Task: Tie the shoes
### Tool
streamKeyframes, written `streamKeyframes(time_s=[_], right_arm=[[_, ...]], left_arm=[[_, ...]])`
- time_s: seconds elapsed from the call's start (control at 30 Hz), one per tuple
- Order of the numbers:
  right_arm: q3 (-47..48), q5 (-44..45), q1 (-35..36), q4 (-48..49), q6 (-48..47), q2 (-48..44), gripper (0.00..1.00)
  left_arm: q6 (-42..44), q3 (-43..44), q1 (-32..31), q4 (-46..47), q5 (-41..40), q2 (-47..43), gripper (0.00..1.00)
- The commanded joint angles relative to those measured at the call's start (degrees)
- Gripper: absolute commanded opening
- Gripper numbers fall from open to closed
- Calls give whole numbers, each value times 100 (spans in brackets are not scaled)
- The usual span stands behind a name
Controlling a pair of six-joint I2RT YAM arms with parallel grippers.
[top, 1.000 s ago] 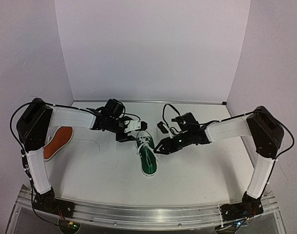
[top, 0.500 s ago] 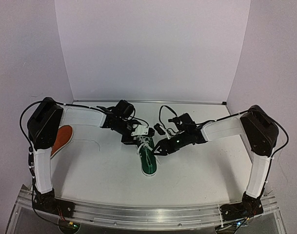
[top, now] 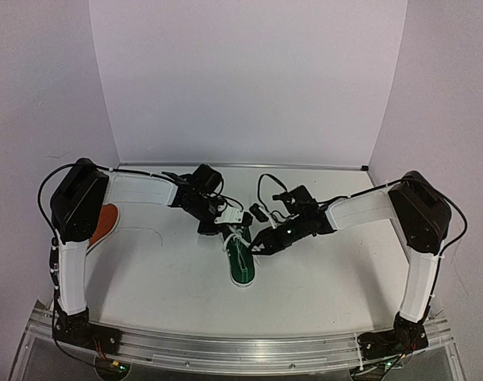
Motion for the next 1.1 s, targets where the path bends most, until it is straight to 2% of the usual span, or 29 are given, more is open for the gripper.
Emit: streamKeyframes(time_s=[0.0,0.23,0.3,0.63,1.07], right_arm=[[56,41,6,-40,-95,22,30],[-66,154,4,-92,-111,-227,6],[-97,210,7,-217,-127,-262,1],[-102,726,13,-706,-63,-306,0],[-351,741,13,-1079,-31,-452,0]], left_arm=[[-6,146,-29,-42,10,-77,12],[-61,91,-9,-47,-209,-100,1],[-116,59,14,-12,-251,-138,0],[-376,-304,265,373,-604,-504,0],[-394,-576,489,803,-1031,-625,0]])
